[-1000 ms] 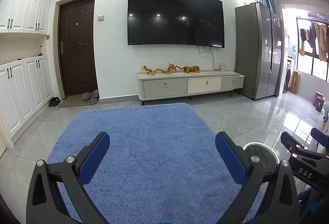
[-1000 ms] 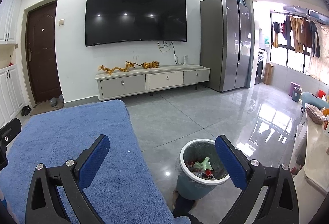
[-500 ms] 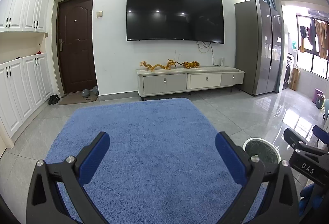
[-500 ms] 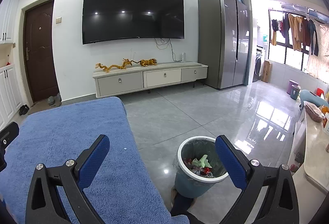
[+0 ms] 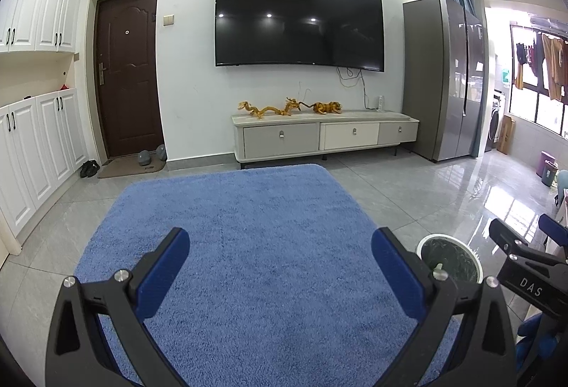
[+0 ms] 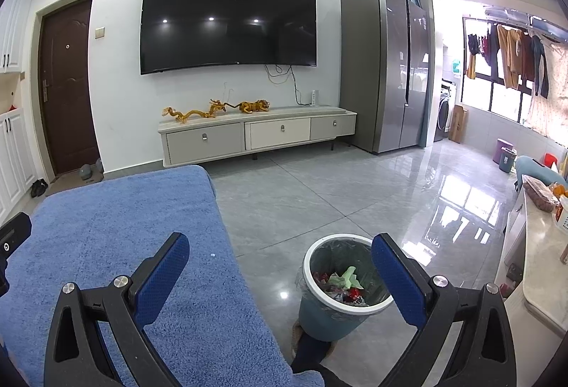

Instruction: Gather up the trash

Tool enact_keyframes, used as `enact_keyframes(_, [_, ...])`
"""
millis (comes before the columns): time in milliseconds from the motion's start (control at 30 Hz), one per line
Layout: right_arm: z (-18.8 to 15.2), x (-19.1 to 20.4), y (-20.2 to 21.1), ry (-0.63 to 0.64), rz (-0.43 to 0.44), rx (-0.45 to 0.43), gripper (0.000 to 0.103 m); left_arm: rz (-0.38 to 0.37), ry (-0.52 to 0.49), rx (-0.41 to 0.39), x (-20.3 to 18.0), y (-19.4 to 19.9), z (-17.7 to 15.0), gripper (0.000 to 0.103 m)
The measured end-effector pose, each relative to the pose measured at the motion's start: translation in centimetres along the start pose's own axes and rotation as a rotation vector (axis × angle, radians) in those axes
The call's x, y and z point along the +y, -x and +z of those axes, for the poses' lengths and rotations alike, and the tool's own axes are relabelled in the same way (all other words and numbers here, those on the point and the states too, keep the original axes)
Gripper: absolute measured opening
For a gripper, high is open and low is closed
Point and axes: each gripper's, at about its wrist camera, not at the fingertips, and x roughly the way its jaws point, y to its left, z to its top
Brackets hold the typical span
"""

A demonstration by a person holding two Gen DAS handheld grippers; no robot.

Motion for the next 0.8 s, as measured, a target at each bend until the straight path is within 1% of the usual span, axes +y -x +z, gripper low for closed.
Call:
enact_keyframes(500, [0.2, 0.2, 0.3, 0.030, -0.019, -0.010, 0.103, -0.004, 0.014, 0.022, 1.0, -0.7, -0.4, 0.103])
enact_keyframes(800, [0.1, 0.2, 0.1, 0.026, -0.023, -0.006, 0.103, -0.008, 0.012, 0.040, 1.0, -1.3, -0.5, 0.103])
